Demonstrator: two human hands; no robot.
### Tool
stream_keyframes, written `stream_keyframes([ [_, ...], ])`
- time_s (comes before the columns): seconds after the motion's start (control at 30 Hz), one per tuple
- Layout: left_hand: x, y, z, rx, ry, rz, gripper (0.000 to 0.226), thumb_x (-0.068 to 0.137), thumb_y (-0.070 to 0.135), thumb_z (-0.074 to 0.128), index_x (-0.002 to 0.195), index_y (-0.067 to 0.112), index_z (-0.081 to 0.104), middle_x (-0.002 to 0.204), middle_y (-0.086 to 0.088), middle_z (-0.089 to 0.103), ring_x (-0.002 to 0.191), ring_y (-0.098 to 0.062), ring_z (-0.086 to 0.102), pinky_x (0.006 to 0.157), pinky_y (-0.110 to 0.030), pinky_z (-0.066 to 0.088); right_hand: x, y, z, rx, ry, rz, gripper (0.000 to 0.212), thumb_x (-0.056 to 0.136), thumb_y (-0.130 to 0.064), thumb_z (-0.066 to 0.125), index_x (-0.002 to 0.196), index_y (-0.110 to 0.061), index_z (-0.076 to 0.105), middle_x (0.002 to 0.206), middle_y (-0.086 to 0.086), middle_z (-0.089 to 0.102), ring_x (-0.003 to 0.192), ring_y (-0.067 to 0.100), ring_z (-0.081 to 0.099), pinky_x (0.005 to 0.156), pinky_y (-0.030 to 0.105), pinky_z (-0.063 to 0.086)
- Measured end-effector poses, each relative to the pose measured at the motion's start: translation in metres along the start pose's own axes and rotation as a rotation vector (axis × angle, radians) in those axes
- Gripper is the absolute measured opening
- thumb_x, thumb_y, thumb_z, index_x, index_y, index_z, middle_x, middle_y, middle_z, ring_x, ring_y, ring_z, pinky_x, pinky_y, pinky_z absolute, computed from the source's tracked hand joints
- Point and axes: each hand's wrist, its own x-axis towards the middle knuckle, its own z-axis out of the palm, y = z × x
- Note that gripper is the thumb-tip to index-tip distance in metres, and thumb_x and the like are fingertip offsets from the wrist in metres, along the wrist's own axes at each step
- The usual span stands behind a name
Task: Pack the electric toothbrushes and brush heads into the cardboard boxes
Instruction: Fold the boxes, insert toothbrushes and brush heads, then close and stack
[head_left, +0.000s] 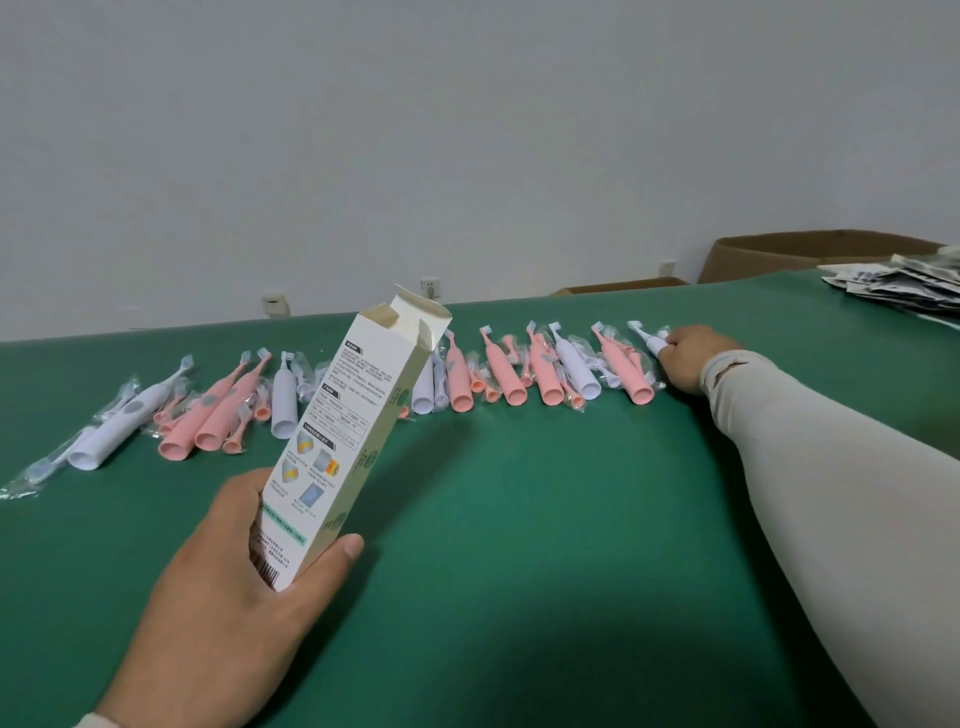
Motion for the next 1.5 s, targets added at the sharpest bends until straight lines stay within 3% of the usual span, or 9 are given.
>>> stream_keyframes([
  [0.13, 0.004, 0.001, 0.000, 0.021, -0.014, 0.034, 0.045, 0.066, 0.064, 0.069, 0.100, 0.063, 0.040, 0.099, 0.051, 0.051, 0.085, 0.019, 0.053, 0.059, -0.023, 0.044, -0.021, 0.006, -0.001, -0.056, 0.033, 0.145, 0.053, 0.105, -0.040, 0.029, 0.146, -0.011, 0.048, 0.149, 0.017, 0.045, 0.127, 0.036, 0.053, 0.102, 0.040, 0.044],
  [0.23, 0.006, -0.006, 0.003, 0.009, -0.015, 0.031, 0.049, 0.071, 0.054, 0.076, 0.103, 0.055, 0.039, 0.090, 0.032, 0.062, 0.078, 0.008, 0.059, 0.061, -0.022, 0.044, -0.053, 0.008, -0.002, -0.067, 0.012, 0.220, 0.050, 0.103, -0.034, 0.034, 0.149, -0.017, 0.044, 0.148, 0.015, 0.043, 0.126, 0.035, 0.053, 0.099, 0.041, 0.045],
  [0.33, 0.008, -0.008, 0.003, 0.008, -0.031, 0.046, 0.048, 0.074, 0.056, 0.075, 0.104, 0.051, 0.038, 0.093, 0.032, 0.055, 0.080, 0.006, 0.055, 0.063, -0.024, 0.044, -0.099, 0.006, -0.007, -0.073, -0.023, 0.276, 0.051, 0.099, -0.029, 0.041, 0.150, -0.023, 0.041, 0.148, 0.014, 0.038, 0.121, 0.034, 0.056, 0.091, 0.042, 0.046],
  [0.47, 0.003, -0.004, 0.001, -0.040, -0.008, 0.059, 0.045, 0.077, 0.061, 0.070, 0.107, 0.045, 0.041, 0.098, 0.017, 0.061, 0.084, -0.008, 0.060, 0.069, -0.032, 0.045, -0.173, -0.011, -0.011, -0.022, 0.016, 0.350, 0.041, 0.100, -0.032, 0.045, 0.134, -0.011, 0.052, 0.139, 0.011, 0.044, 0.105, 0.032, 0.061, 0.077, 0.037, 0.043],
  [0.7, -0.021, -0.009, -0.033, -0.077, 0.040, 0.049, 0.054, 0.074, 0.065, 0.067, 0.119, 0.046, 0.045, 0.109, 0.020, 0.062, 0.096, -0.015, 0.063, 0.086, -0.036, 0.050, -0.323, -0.114, 0.001, -0.052, -0.015, -0.087, 0.038, 0.101, -0.036, 0.040, 0.128, -0.010, 0.048, 0.119, 0.007, 0.041, 0.077, 0.029, 0.050, 0.062, 0.035, 0.037],
  [0.9, -0.040, -0.032, -0.059, -0.082, 0.106, -0.030, 0.041, 0.076, 0.057, 0.074, 0.101, 0.049, 0.043, 0.098, 0.021, 0.063, 0.091, -0.016, 0.065, 0.077, -0.034, 0.048, -0.362, -0.173, 0.007, -0.114, -0.086, -0.705, 0.034, 0.100, -0.038, 0.040, 0.122, -0.014, 0.047, 0.115, 0.006, 0.044, 0.076, 0.029, 0.049, 0.063, 0.038, 0.039],
  [1.2, -0.021, -0.037, -0.068, 0.017, 0.231, -0.020, 0.064, 0.075, 0.057, 0.072, 0.132, 0.039, 0.049, 0.112, 0.004, 0.052, 0.102, -0.015, 0.048, 0.090, -0.037, 0.044, -0.331, -0.160, 0.010, -0.016, 0.010, -0.828, 0.035, 0.095, -0.056, 0.050, 0.109, -0.027, 0.064, 0.106, -0.005, 0.054, 0.092, 0.021, 0.054, 0.082, 0.039, 0.047],
  [1.33, -0.016, -0.041, -0.073, 0.009, 0.283, -0.002, 0.062, 0.078, 0.049, 0.074, 0.133, 0.037, 0.050, 0.116, 0.005, 0.053, 0.097, -0.003, 0.042, 0.090, -0.030, 0.039, -0.322, -0.152, 0.004, 0.353, 0.187, -0.754, 0.022, 0.092, -0.048, 0.060, 0.094, -0.027, 0.067, 0.096, -0.007, 0.058, 0.092, 0.017, 0.048, 0.082, 0.035, 0.040],
  [1.5, -0.014, -0.038, -0.075, 0.160, 0.216, -0.012, 0.048, 0.080, 0.036, 0.070, 0.125, 0.028, 0.055, 0.121, -0.003, 0.056, 0.112, -0.026, 0.049, 0.093, -0.041, 0.044, -0.311, -0.137, -0.011, 1.112, 0.300, -0.424, 0.015, 0.099, -0.034, 0.058, 0.092, -0.022, 0.064, 0.082, -0.010, 0.057, 0.067, -0.003, 0.050, 0.060, 0.007, 0.039],
])
